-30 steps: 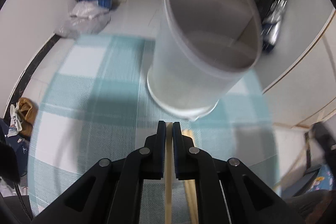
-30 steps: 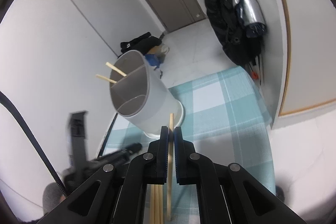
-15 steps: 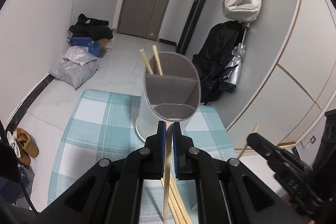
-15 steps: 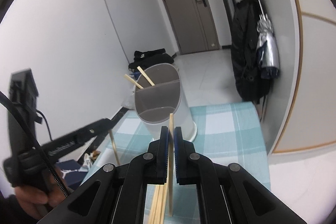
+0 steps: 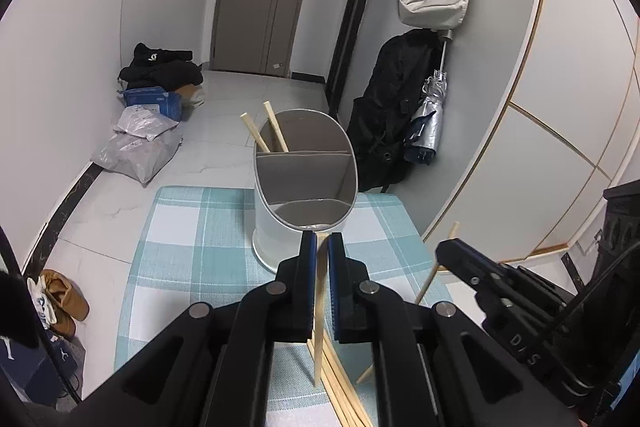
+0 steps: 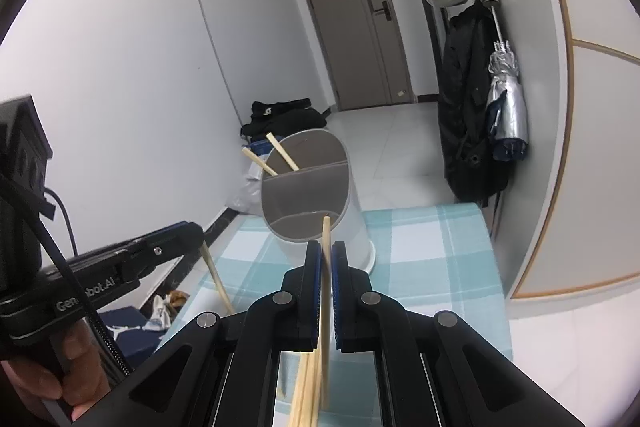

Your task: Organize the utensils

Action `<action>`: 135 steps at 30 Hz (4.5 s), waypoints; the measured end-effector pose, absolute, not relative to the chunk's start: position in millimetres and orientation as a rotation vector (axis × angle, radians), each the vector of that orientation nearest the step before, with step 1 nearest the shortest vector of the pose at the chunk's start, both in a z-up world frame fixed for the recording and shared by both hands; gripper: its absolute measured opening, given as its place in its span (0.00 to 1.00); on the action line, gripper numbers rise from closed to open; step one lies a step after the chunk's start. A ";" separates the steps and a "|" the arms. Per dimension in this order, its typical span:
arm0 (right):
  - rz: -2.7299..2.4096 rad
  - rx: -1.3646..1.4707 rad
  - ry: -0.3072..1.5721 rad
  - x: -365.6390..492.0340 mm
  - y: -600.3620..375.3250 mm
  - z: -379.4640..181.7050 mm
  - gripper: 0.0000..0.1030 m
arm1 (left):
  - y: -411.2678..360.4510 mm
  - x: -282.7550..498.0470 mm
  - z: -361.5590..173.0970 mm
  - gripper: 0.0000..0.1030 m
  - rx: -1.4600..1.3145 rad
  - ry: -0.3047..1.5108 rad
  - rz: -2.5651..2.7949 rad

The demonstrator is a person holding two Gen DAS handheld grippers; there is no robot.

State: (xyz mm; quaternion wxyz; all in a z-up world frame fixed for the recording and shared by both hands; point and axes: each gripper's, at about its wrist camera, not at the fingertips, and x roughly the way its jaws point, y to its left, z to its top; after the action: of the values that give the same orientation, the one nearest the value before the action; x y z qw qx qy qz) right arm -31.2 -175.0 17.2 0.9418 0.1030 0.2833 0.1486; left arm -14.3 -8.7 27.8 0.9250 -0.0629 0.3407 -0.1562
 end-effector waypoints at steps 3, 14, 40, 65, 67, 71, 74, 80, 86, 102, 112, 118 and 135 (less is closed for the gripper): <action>0.315 0.212 0.575 -32.5 -174.6 20.4 0.04 | -8.8 -11.0 27.6 0.02 -0.130 0.716 -0.331; 0.284 0.214 0.582 -20.9 -175.0 39.7 0.04 | -16.0 5.0 45.8 0.02 -0.135 0.717 -0.388; 0.347 0.117 0.406 89.9 -164.6 167.5 0.04 | -0.2 102.1 161.2 0.02 -0.160 0.573 -0.438; 0.450 -0.020 0.442 163.6 -130.4 110.4 0.04 | 37.9 139.6 92.1 0.02 -0.287 0.587 -0.356; 0.464 -0.033 0.452 160.5 -128.4 104.7 0.04 | 36.3 139.3 82.6 0.02 -0.290 0.608 -0.348; 0.491 -0.088 0.473 154.5 -122.7 92.8 0.04 | 36.2 137.3 76.8 0.02 -0.284 0.622 -0.341; 0.515 -0.141 0.498 152.1 -116.2 81.8 0.04 | 35.1 136.2 75.3 0.02 -0.269 0.635 -0.339; 0.539 -0.205 0.561 145.6 -105.9 61.1 0.04 | 31.7 131.9 60.5 0.02 -0.217 0.692 -0.334; 0.527 -0.159 0.598 138.8 -112.1 55.2 0.05 | 26.1 130.2 57.1 0.02 -0.171 0.707 -0.328; 0.436 0.049 0.617 108.1 -160.9 56.1 0.22 | 36.8 125.9 55.1 0.03 -0.191 0.771 -0.314; 0.400 0.114 0.614 68.1 -172.3 58.0 0.42 | 67.3 88.1 63.1 0.43 -0.301 0.717 -0.200; 0.389 0.144 0.599 40.4 -173.8 58.0 0.50 | 55.5 63.0 64.2 0.61 -0.284 0.674 -0.181; 0.331 0.191 0.578 -28.3 -175.3 33.7 0.76 | 35.6 7.0 44.9 0.93 -0.185 0.584 -0.085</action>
State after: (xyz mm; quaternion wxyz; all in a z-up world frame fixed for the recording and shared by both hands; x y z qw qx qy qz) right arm -28.3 -175.3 33.7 0.9406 0.0936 0.2831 0.1624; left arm 7.0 35.6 44.9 0.9525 -0.0912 0.2876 -0.0416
